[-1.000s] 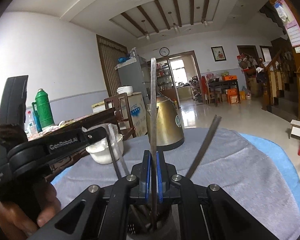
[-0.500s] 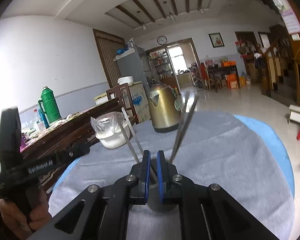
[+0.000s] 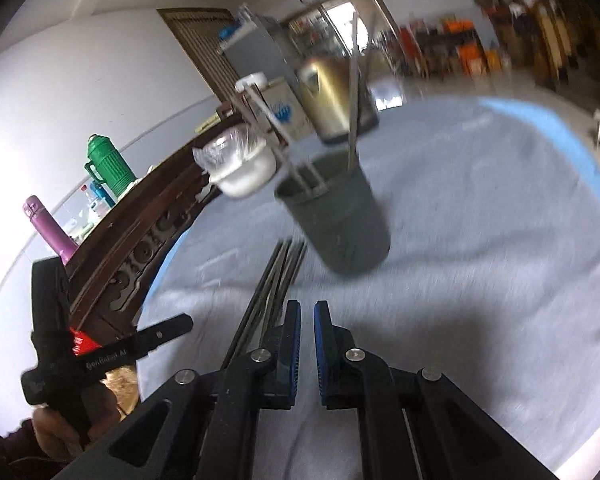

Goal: Organize utensils
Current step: 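Move the right gripper back toward the remaining chopsticks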

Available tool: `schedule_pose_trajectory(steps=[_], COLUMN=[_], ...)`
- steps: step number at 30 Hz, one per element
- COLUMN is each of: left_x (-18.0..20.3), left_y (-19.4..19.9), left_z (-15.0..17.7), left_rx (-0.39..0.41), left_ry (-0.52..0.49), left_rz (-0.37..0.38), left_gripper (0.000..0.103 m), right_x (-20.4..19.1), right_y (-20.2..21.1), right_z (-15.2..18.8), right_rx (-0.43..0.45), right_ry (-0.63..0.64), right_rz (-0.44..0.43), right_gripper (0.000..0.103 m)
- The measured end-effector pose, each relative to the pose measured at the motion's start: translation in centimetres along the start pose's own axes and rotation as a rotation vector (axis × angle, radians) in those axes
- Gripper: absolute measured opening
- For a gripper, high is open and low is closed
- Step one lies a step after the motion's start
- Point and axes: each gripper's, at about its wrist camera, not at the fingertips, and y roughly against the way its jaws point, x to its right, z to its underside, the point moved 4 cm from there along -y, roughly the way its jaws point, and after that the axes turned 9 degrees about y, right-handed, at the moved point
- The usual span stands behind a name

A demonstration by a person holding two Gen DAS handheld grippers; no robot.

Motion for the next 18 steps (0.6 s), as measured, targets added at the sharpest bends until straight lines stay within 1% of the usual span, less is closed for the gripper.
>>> schedule_pose_trajectory(steps=[4,6,7,8,9,10,11,12,13,18], left_x=[-0.3,-0.3,-0.3,-0.3,-0.3,-0.3,-0.2,-0.2,-0.2,-0.3], left_y=[-0.4,-0.5,-0.5,-0.6,-0.6,-0.7,-0.8,-0.8,-0.9,-0.9], left_z=[0.7,0.7,0.7,0.7,0.7,0.8,0.9,0.9,0.9,0.7], left_rx=[-0.035,-0.040,-0.041,-0.040,-0.040,-0.041,-0.044,-0.046,-0.048,-0.041], left_ry=[-0.009,-0.011,-0.012,-0.013,-0.016,-0.018,-0.022,-0.024,-0.027,-0.036], left_rz=[-0.025,-0.034,-0.037,-0.041,-0.045,-0.049,-0.055,-0.059,-0.062,-0.074], left_gripper=[0.063,0.063,0.063,0.063,0.064,0.064,0.064,0.064,0.064,0.064], right_x=[-0.2,-0.5,-0.6,-0.6,-0.4,-0.3,-0.2,0.1,0.3,1.2], right_y=[-0.3,-0.6,-0.7,-0.7,-0.7,-0.8,-0.6,-0.2,0.2,0.3], right_z=[0.5,0.5,0.5,0.6,0.8,0.7,0.8,0.8,0.8,0.8], right_rx=[-0.016,-0.018,-0.020,-0.022,-0.022,-0.020,-0.010,0.021,0.049,0.060], right_ry=[-0.015,-0.010,-0.009,-0.012,-0.020,-0.027,-0.033,-0.036,-0.032,-0.020], right_rz=[-0.036,-0.042,-0.044,-0.048,-0.051,-0.051,-0.047,-0.039,-0.032,0.031], right_gripper=[0.009,0.009,0.011,0.019,0.024,0.038,0.056,0.060,0.060,0.060])
